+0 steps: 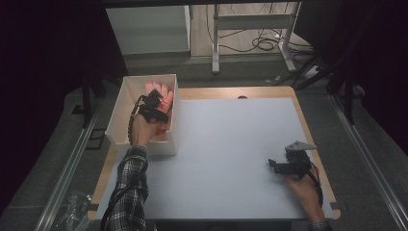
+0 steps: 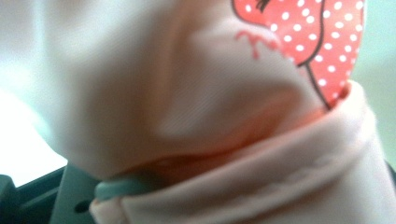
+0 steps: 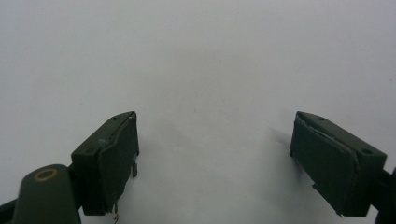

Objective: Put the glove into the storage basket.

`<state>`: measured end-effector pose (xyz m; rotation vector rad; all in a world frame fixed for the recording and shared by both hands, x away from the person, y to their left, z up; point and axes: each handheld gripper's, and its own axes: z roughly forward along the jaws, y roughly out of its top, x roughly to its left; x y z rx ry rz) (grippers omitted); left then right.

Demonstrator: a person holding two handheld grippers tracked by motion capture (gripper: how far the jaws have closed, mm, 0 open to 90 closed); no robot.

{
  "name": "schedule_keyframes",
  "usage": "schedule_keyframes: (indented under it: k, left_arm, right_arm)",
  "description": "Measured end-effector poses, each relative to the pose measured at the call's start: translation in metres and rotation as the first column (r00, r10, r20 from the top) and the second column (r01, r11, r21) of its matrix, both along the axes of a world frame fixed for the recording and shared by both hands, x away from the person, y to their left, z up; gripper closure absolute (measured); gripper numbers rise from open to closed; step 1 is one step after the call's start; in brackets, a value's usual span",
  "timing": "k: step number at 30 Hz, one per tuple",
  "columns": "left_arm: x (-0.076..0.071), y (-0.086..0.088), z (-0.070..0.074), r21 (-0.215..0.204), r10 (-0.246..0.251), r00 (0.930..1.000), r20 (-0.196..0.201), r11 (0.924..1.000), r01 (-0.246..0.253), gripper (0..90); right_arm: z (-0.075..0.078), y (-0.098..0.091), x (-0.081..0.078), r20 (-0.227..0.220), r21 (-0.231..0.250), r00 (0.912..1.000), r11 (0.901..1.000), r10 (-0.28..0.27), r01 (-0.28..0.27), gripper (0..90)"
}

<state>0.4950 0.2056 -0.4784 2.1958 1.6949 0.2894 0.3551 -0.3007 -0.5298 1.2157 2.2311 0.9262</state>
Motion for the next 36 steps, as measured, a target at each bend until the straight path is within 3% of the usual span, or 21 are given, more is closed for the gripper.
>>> schedule_keyframes:
  k: [8,14,18,22,29,32,36]
  left_arm:
    - [0.007,-0.010,-0.016,0.012,-0.007,0.9970,-0.077,0.9999,0.008,31.9]
    - [0.009,-0.009,-0.022,0.019,0.000,0.9945,-0.105,0.9998,0.002,19.4]
    - [0.008,-0.004,-0.021,0.008,-0.005,0.9948,-0.102,1.0000,0.006,10.1]
    - [0.006,-0.001,-0.017,0.001,-0.009,0.9974,-0.072,1.0000,0.009,4.6]
    - [0.003,-0.001,-0.008,-0.002,-0.007,0.9996,-0.028,1.0000,0.007,4.0]
    - [-0.001,0.000,-0.001,-0.016,-0.031,0.9995,-0.008,0.9994,0.031,3.7]
    - [-0.005,0.000,0.005,-0.004,-0.059,0.9982,0.001,0.9982,0.059,4.2]
  right_arm:
    - [0.000,0.000,0.000,0.000,0.000,1.0000,1.0000,0.000,0.000,15.8]
    - [0.000,0.000,0.000,0.000,0.000,1.0000,1.0000,0.000,0.000,15.7]
    - [0.000,0.000,0.000,0.000,0.000,1.0000,1.0000,0.000,0.000,15.8]
    - [0.000,0.000,0.000,0.000,0.000,1.0000,1.0000,0.000,0.000,15.8]
    - [0.000,0.000,0.000,0.000,0.000,1.0000,1.0000,0.000,0.000,15.7]
    - [0.000,0.000,0.000,0.000,0.000,1.0000,1.0000,0.000,0.000,15.8]
    - [0.000,0.000,0.000,0.001,-0.001,1.0000,1.0000,0.000,0.000,15.7]
